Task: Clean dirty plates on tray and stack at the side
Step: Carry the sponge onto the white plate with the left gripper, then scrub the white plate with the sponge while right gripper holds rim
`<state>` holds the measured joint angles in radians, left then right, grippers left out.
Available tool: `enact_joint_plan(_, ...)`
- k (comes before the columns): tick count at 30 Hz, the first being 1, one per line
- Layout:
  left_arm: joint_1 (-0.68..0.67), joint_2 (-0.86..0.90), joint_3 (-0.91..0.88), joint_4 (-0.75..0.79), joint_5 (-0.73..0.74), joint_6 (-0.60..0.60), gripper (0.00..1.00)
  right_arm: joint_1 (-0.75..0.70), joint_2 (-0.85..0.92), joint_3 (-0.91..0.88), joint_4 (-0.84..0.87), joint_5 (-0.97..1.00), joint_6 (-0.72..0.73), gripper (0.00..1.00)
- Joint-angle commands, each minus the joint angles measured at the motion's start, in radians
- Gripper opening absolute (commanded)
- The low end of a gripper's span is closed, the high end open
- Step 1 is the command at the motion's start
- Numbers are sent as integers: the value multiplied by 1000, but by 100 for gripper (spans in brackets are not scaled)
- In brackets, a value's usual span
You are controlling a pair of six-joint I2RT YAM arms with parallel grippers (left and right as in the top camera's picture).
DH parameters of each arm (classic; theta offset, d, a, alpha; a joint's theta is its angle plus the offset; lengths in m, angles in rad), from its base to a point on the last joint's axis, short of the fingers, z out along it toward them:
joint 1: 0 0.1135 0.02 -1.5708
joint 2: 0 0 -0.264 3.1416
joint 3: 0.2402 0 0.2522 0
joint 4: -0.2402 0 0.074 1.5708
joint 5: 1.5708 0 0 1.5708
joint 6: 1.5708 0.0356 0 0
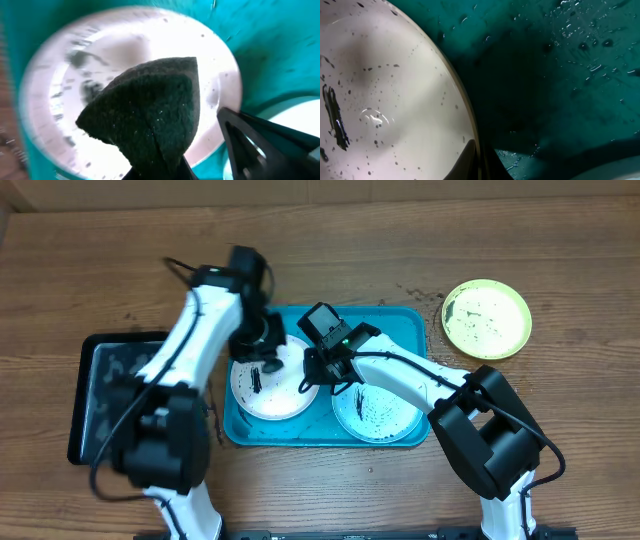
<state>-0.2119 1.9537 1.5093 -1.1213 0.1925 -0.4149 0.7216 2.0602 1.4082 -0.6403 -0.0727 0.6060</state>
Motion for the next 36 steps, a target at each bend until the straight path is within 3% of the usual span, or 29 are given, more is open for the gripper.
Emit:
enact_joint_plan(1,-35,69,-9,10,-18,12,4,3,10,19,3,12,-7,4)
enact_joint_plan(10,-46,135,-9,-4,-53,16,8,3,10,19,3,12,-8,4)
enact_joint_plan(11,-46,136,-9,-9,-61,19,17,3,11,19,3,12,-7,4)
enact_joint_plan(12,-46,136,-9,-16,-69,19,34,3,11,19,3,12,-8,4)
enact_joint_plan(14,-46,136,-9,-24,-73,19,83,3,11,19,3,12,-7,4)
enact_joint_plan(15,-45,136,-9,-26,-72,25,89,3,10,19,4,12,-7,4)
enact_joint_plan(24,-18,113,52,-55,-68,34,86,3,10,19,3,12,-8,4)
enact_joint_plan(28,-19,113,49,-68,-8,33,78,3,10,19,3,12,-8,4)
enact_joint_plan(32,-30,113,38,-67,59,18,62,3,10,19,4,12,-8,4)
enact_joint_plan(36,-31,113,30,-63,63,-18,58,3,11,19,3,12,-8,4)
